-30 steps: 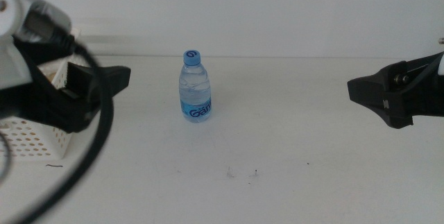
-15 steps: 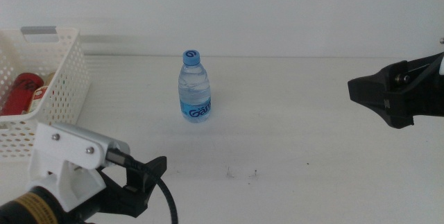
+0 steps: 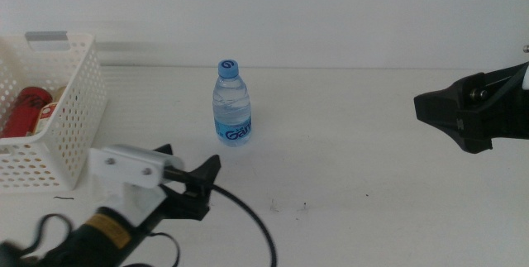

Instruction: Use arms to grab the bottles and put them into the dustbin to the left of the table.

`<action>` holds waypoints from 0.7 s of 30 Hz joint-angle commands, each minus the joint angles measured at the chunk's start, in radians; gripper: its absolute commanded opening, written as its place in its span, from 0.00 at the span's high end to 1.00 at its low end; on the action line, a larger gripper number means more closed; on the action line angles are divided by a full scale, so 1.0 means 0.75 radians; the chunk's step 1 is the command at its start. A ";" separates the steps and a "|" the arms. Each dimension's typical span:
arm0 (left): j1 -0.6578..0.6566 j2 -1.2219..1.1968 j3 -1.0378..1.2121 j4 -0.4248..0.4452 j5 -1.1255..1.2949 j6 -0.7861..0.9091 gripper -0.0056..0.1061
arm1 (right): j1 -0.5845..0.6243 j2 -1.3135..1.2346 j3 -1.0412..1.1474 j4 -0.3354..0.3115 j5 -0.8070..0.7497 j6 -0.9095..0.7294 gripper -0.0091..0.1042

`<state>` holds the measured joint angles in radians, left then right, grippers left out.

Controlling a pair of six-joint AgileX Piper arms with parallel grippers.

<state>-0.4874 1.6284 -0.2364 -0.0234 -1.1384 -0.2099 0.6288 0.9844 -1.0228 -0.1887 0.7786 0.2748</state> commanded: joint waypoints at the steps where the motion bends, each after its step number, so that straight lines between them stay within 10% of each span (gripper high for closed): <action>1: 0.004 0.142 -0.054 -0.015 -0.110 -0.025 0.11 | 0.005 -0.010 -0.008 -0.019 0.001 -0.008 0.11; 21: 0.035 0.593 -0.777 -0.094 0.284 0.146 0.11 | 0.005 -0.010 -0.008 -0.019 0.001 -0.008 0.11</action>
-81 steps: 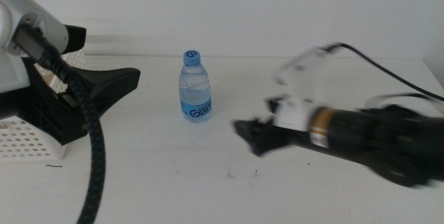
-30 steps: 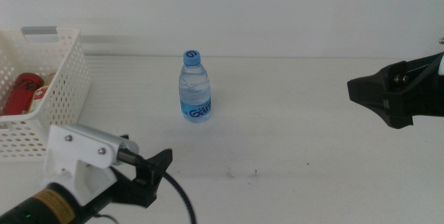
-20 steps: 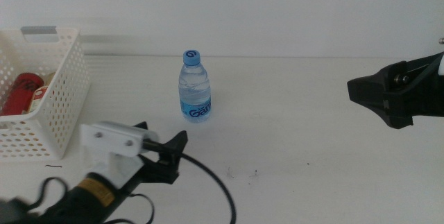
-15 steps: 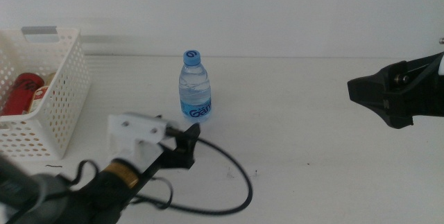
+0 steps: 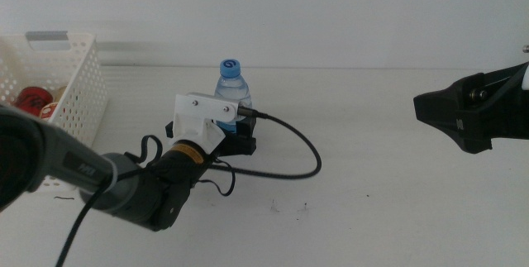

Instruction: Use arms to grab the bottles and put them into the dustbin to the left of the table.

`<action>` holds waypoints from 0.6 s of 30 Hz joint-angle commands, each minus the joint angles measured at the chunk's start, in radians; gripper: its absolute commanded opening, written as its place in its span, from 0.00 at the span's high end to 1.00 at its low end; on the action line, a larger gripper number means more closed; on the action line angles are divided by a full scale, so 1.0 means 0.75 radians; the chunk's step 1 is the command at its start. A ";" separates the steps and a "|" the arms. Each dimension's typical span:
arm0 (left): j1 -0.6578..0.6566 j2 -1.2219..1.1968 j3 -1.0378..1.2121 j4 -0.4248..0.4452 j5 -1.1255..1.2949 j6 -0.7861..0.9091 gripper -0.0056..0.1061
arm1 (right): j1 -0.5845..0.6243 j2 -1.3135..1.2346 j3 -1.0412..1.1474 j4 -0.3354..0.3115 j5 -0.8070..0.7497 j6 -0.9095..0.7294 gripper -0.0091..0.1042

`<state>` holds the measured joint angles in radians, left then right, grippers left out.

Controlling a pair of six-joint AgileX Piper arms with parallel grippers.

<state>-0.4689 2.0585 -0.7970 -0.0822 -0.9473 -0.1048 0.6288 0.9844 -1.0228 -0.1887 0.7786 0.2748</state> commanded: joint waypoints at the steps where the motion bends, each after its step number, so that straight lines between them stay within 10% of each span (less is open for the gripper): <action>1: 0.016 0.033 -0.051 -0.015 0.029 0.006 0.11 | 0.005 -0.010 -0.008 -0.019 0.001 -0.008 0.11; 11: 0.053 0.140 -0.212 0.002 0.073 0.001 0.13 | 0.005 -0.010 -0.008 -0.019 0.001 -0.008 0.11; 18: 0.064 0.049 -0.193 0.003 0.074 0.067 0.56 | 0.005 -0.010 -0.008 -0.025 0.001 -0.008 0.11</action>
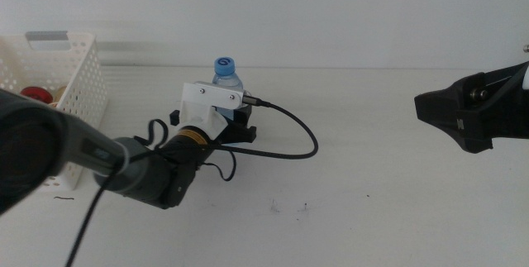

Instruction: Use arms to grab the bottles and put them into the dustbin to the left of the table.

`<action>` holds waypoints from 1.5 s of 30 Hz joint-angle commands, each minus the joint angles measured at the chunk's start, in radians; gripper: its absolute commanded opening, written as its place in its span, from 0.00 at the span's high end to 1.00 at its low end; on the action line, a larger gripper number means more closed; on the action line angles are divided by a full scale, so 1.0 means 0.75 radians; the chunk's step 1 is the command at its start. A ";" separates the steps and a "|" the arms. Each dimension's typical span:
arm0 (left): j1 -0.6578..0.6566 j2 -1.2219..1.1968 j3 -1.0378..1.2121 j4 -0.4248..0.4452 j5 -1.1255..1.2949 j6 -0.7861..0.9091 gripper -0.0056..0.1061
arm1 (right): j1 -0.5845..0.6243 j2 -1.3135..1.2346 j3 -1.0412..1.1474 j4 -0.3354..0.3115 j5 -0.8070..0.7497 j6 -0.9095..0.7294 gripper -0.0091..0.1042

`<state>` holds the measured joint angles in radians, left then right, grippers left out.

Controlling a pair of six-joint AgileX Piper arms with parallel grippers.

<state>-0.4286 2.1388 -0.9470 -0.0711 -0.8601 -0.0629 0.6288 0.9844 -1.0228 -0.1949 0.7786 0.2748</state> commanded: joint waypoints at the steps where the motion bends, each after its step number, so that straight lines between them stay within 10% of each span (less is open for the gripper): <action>1: 0.012 -0.111 0.028 -0.012 -0.019 0.014 0.63 | 0.005 -0.010 -0.008 -0.017 0.001 -0.008 0.11; 7: 0.093 -0.577 0.005 -0.010 0.736 0.065 0.96 | 0.005 -0.010 -0.008 -0.017 0.001 -0.008 0.11; 14: 0.360 -0.745 -0.510 0.080 1.842 0.150 0.97 | 0.005 -0.010 -0.008 -0.017 0.001 -0.008 0.11; 21: 0.774 -0.664 -0.925 -0.157 2.564 0.599 0.97 | 0.005 -0.010 -0.008 -0.017 0.001 -0.008 0.11; 25: 0.948 -0.564 -0.989 -0.323 2.628 0.716 0.97 | 0.005 -0.010 -0.008 -0.017 0.001 -0.008 0.11; 35: 1.021 -0.255 -0.989 -0.329 2.534 0.749 0.96 | 0.005 -0.010 -0.008 -0.017 0.001 -0.008 0.11; 41: 1.021 -0.184 -0.989 -0.290 2.480 0.747 0.76 | 0.005 -0.010 -0.008 -0.017 0.001 -0.008 0.11; 45: 1.021 -0.179 -0.989 -0.286 2.492 0.737 0.40 | 0.005 -0.010 -0.008 -0.017 0.001 -0.008 0.11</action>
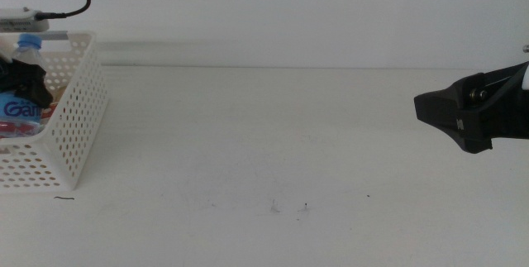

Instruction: Use arms to grab the bottles and put them into the dustbin to the left of the table.

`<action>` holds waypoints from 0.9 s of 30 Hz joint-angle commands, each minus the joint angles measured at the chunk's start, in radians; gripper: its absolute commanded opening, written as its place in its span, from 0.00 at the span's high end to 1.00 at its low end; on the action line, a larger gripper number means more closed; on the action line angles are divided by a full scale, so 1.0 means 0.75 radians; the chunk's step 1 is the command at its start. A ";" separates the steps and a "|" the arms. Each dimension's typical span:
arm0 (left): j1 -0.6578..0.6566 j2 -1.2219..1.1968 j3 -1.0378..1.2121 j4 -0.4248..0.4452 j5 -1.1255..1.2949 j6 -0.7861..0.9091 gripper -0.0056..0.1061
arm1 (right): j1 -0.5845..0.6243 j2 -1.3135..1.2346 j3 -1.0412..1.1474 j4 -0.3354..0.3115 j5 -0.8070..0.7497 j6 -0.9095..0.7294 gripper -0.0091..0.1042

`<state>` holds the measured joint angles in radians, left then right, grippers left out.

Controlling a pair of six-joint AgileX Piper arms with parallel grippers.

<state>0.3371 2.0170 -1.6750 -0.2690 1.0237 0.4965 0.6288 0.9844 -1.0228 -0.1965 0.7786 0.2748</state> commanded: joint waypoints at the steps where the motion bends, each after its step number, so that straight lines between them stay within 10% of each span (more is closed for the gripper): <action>1: 0.000 -0.022 -0.018 -0.027 0.015 -0.009 0.25 | 0.005 -0.010 -0.008 -0.015 0.001 -0.008 0.11; 3: 0.000 -0.035 -0.018 -0.027 0.047 -0.045 0.11 | 0.005 -0.010 -0.008 -0.015 0.001 -0.008 0.11; 12: -0.090 -0.329 0.071 -0.019 0.077 -0.191 0.12 | 0.005 -0.010 -0.008 -0.015 0.001 -0.008 0.11; 27: -0.783 -1.444 1.040 0.034 -1.037 -0.220 0.21 | 0.005 -0.010 -0.008 -0.015 0.001 -0.008 0.11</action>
<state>-0.2335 0.9689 -0.9326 -0.2484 0.3067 0.3537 0.6288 0.9844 -1.0228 -0.1971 0.7786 0.2748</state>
